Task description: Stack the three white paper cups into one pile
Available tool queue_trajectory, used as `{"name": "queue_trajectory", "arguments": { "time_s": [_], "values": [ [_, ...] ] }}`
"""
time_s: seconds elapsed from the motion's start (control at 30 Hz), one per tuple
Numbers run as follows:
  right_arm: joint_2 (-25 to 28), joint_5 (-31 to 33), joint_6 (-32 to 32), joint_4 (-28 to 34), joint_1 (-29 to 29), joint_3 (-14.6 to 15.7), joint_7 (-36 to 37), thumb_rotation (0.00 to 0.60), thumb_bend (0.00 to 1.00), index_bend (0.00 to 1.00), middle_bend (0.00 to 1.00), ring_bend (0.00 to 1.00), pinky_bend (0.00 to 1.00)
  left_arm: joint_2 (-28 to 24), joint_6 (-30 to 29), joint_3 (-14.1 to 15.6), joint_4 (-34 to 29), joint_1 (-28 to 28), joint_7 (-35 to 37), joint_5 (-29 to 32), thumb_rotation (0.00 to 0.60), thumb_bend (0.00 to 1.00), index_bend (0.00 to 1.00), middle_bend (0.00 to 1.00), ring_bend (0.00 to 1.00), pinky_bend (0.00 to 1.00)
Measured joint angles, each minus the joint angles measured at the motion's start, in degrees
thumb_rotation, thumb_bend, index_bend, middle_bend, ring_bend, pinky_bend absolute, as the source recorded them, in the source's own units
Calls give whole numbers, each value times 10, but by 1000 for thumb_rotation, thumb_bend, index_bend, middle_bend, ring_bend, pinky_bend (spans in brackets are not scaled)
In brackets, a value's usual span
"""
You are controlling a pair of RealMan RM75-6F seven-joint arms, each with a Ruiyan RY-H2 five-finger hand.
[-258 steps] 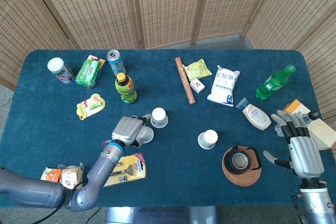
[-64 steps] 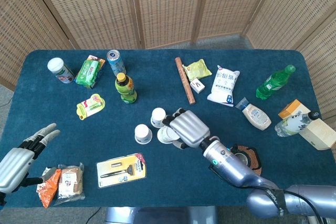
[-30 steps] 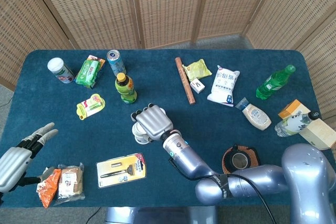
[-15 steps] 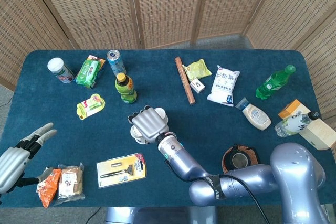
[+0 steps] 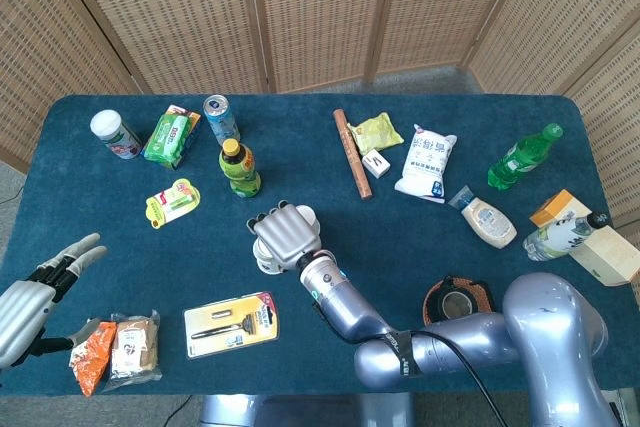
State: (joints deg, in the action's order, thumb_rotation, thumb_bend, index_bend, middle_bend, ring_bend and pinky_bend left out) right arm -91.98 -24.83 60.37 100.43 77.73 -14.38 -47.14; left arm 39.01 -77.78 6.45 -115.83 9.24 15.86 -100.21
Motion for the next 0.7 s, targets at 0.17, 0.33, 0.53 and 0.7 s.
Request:
{"name": "queue_trajectory", "arguments": {
  "time_s": [0.17,0.33,0.53,0.7],
  "values": [
    [5,15,0,11,2,1,-6,600,306,85,278,347,304,0,2,-1,0,1,0,1,600,370,41,0,0,152],
    [14,29,-2,26,7,1,-13,600,302,40,211,319,303,0,2,-1,0,1,0,1,600,370,41,0,0,152],
    [22,28,-2,39,5,1,-5,600,300,51,188,309,303,0,1,-1,1,0,2,0,600,370,41,0,0,152],
    [42,-9,3,60,-8,6,7,600,300,114,200,309,304,-1,2,-1,2,1,6,1,600,370,41,0,0,152]
  ]
}}
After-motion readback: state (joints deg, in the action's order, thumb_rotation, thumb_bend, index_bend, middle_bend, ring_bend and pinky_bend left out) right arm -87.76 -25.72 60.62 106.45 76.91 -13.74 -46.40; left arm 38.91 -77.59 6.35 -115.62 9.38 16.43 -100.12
